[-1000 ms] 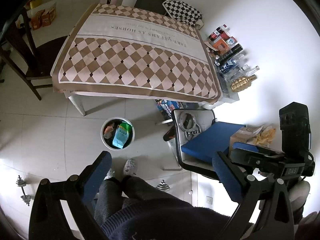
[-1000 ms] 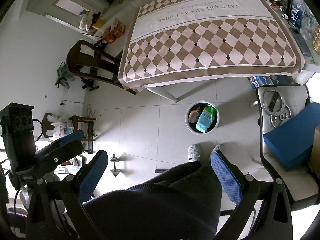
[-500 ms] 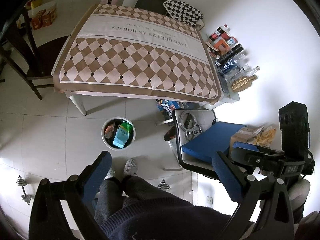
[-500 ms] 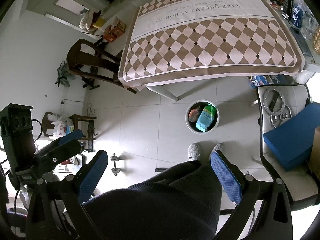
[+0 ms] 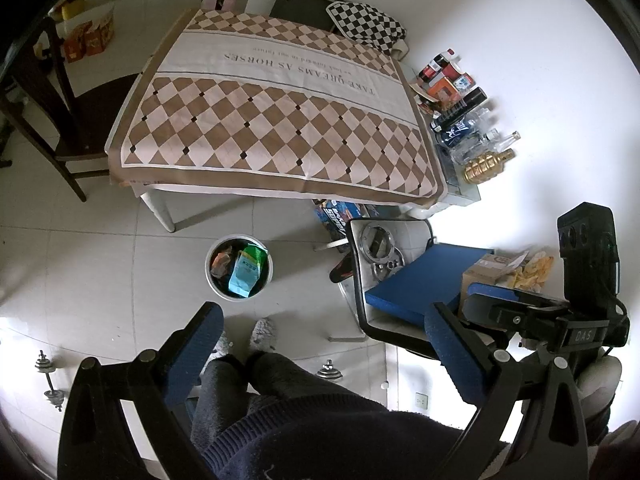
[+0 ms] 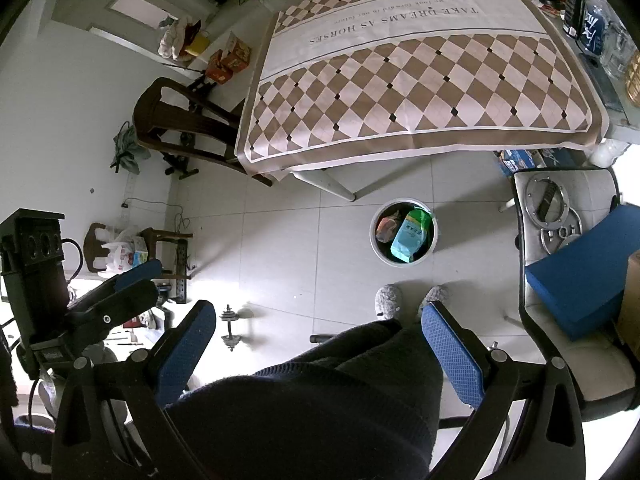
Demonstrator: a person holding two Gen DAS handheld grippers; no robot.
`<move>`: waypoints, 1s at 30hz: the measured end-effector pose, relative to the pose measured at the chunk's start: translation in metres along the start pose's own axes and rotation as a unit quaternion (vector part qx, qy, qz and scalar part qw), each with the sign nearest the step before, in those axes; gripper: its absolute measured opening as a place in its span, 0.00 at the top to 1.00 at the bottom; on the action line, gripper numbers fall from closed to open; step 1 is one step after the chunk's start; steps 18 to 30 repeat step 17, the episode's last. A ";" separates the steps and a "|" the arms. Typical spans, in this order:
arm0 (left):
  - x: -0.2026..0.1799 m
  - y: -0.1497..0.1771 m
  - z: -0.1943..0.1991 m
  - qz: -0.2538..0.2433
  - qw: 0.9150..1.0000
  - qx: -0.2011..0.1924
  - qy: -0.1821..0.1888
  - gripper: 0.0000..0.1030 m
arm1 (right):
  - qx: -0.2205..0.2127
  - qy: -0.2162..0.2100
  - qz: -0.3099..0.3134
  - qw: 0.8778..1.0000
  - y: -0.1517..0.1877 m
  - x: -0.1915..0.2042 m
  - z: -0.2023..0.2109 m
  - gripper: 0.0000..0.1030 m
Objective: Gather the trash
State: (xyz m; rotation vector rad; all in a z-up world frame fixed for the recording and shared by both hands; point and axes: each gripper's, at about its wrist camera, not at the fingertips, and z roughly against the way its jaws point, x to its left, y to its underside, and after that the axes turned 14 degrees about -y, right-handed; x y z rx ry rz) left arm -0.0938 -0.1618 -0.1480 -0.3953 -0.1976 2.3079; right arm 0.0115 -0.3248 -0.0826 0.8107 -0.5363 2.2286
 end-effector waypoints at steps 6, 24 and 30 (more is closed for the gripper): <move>-0.001 0.001 0.000 -0.001 1.000 0.000 -0.001 0.00 | -0.002 0.001 -0.002 1.000 -0.001 0.002 -0.002 0.00; 0.005 0.001 0.002 -0.003 1.000 0.002 -0.002 0.00 | 0.000 0.000 -0.003 1.000 -0.001 0.001 -0.001 0.00; 0.005 0.001 0.002 -0.003 1.000 0.002 -0.002 0.00 | 0.000 0.000 -0.003 1.000 -0.001 0.001 -0.001 0.00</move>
